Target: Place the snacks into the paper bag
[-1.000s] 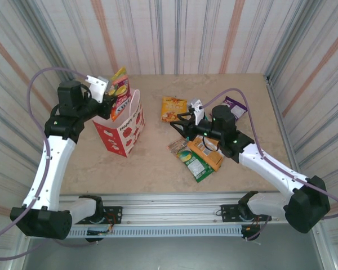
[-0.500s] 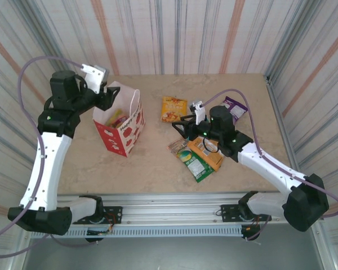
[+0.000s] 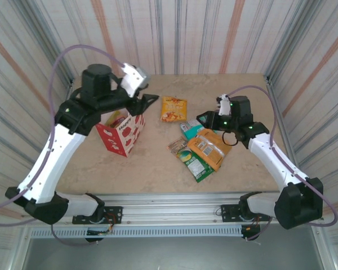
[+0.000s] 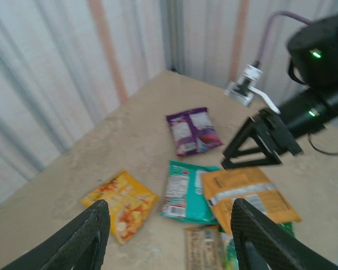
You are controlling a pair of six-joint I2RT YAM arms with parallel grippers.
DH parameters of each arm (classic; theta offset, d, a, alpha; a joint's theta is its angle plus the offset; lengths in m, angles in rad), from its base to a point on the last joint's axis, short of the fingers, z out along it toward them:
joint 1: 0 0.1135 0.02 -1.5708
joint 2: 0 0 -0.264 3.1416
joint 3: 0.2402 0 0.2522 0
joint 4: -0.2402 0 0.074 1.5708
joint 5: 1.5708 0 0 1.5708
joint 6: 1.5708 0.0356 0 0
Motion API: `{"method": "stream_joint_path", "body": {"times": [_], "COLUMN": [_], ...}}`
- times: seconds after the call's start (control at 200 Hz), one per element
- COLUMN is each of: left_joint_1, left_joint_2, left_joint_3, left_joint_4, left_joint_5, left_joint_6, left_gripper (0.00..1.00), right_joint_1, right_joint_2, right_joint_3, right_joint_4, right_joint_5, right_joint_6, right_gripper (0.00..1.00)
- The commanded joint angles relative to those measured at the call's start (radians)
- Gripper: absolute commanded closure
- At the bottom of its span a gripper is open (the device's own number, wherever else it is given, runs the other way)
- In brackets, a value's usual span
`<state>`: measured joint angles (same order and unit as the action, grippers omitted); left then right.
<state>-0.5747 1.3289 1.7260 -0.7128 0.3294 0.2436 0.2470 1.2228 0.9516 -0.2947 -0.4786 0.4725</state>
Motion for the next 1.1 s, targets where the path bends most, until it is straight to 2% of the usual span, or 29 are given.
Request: {"method": "stream_joint_path", "body": {"times": [0.0, 0.105, 0.185, 0.331, 0.531, 0.787, 1.092], "left_joint_1": [-0.075, -0.140, -0.178, -0.234, -0.279, -0.284, -0.280], "left_joint_2": [0.057, 0.113, 0.161, 0.269, 0.427, 0.586, 0.748], "left_joint_3": [0.036, 0.043, 0.048, 0.074, 0.143, 0.126, 0.159], "left_joint_4": [-0.059, -0.063, -0.054, -0.052, -0.080, -0.045, -0.010], "left_joint_5": [-0.041, -0.046, -0.036, -0.032, -0.022, -0.024, -0.023], "left_joint_6": [-0.007, -0.076, -0.180, -0.359, -0.476, -0.518, -0.506], "left_gripper": [0.40, 0.39, 0.39, 0.41, 0.41, 0.47, 0.54], "right_joint_1": [-0.080, -0.167, -0.220, -0.268, -0.376, -0.388, -0.411], "right_joint_2": [-0.004, -0.008, -0.015, -0.030, -0.039, -0.053, -0.059], "right_joint_3": [-0.022, -0.058, -0.092, -0.159, -0.252, -0.371, -0.492], "right_joint_4": [-0.124, -0.184, -0.219, -0.242, -0.253, -0.195, 0.025], "right_joint_5": [-0.099, -0.112, -0.097, -0.058, -0.086, -0.084, -0.185], "right_joint_6": [0.071, 0.068, 0.067, 0.068, 0.073, 0.087, 0.165], "right_gripper": [0.39, 0.38, 0.37, 0.35, 0.33, 0.32, 0.31]}}
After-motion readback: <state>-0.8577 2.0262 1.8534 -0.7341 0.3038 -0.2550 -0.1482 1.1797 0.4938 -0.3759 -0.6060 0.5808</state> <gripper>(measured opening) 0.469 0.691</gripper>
